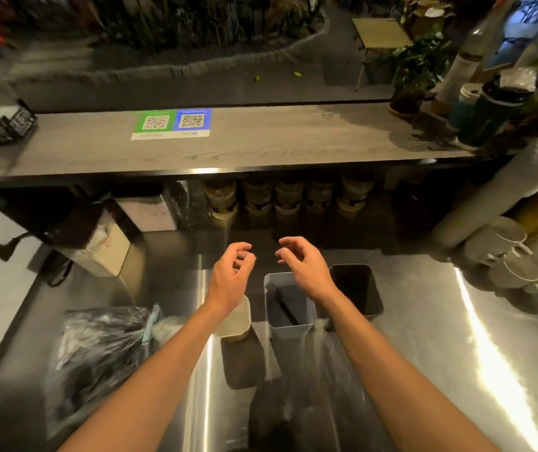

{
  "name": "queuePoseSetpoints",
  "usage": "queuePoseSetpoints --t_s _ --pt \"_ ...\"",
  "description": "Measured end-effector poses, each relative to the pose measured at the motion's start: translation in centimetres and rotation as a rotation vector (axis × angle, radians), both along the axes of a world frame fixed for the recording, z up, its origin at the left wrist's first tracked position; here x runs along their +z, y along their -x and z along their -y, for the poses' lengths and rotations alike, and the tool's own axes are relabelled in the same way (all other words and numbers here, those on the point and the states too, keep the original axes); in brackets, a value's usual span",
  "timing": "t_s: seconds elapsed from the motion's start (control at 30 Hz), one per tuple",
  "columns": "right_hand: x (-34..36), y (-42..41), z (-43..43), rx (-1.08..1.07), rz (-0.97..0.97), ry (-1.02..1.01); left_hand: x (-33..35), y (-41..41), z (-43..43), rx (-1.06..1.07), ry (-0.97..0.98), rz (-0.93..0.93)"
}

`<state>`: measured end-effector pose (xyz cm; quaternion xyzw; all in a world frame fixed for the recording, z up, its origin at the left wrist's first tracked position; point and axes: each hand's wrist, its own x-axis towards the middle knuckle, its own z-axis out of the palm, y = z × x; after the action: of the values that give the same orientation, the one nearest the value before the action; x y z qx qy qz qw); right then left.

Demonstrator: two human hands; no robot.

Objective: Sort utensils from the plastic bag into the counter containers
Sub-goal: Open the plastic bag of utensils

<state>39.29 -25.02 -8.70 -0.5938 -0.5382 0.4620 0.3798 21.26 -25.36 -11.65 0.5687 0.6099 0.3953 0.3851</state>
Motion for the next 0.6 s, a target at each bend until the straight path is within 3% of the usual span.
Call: queuePoseSetpoints --t_s 0.3,0.6 --pt "-0.8 12.7 2.9 0.242 -0.064 0.088 -0.6 11.4 5.0 0.164 0.045 -0.02" --pt "-5.9 22.8 4.0 0.263 -0.031 0.25 -3.7 21.3 7.2 0.26 0.193 -0.179"
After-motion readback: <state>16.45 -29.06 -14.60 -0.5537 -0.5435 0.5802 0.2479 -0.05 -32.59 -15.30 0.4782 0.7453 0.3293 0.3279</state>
